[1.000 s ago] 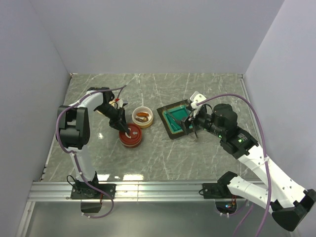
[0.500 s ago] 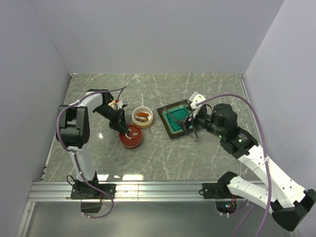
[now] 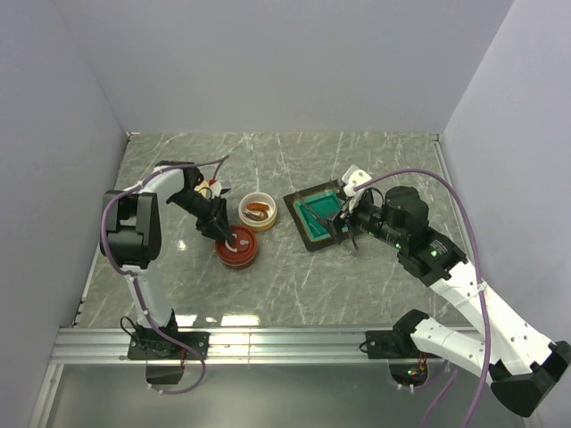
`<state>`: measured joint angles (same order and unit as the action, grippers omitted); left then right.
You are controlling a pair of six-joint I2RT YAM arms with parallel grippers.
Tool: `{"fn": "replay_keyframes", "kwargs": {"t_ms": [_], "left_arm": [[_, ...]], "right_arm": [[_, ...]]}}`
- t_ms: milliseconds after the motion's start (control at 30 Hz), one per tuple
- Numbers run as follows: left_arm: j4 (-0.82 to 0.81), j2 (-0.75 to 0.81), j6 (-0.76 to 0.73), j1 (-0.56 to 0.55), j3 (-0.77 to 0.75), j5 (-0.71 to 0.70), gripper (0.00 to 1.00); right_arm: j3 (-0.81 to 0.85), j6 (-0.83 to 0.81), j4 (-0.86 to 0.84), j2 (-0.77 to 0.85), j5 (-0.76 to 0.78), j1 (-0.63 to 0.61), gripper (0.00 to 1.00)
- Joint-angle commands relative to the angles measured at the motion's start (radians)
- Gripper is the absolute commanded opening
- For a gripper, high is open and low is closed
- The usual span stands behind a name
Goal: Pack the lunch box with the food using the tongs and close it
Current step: Put the lid back on the lunch box
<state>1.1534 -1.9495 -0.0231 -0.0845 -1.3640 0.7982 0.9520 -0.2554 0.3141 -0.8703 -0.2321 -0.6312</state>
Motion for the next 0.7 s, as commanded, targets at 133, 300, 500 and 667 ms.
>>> {"fn": "replay_keyframes", "kwargs": {"t_ms": [133, 300, 500, 667], "left_arm": [[0.019, 0.129, -0.054, 0.0, -0.04, -0.027, 0.37], [0.002, 0.191, -0.018, 0.002, -0.037, -0.131, 0.42], [-0.05, 0.332, -0.029, -0.001, -0.041, -0.2, 0.39], [-0.092, 0.394, -0.133, -0.13, -0.099, -0.336, 0.41]], "right_arm": [[0.068, 0.001, -0.017, -0.009, -0.021, 0.004, 0.82], [0.073, -0.002, -0.013, -0.006, -0.021, 0.004, 0.82], [0.071, -0.008, -0.012, -0.004, -0.023, 0.004, 0.82], [0.062, -0.018, -0.012, -0.001, -0.024, 0.002, 0.82]]}}
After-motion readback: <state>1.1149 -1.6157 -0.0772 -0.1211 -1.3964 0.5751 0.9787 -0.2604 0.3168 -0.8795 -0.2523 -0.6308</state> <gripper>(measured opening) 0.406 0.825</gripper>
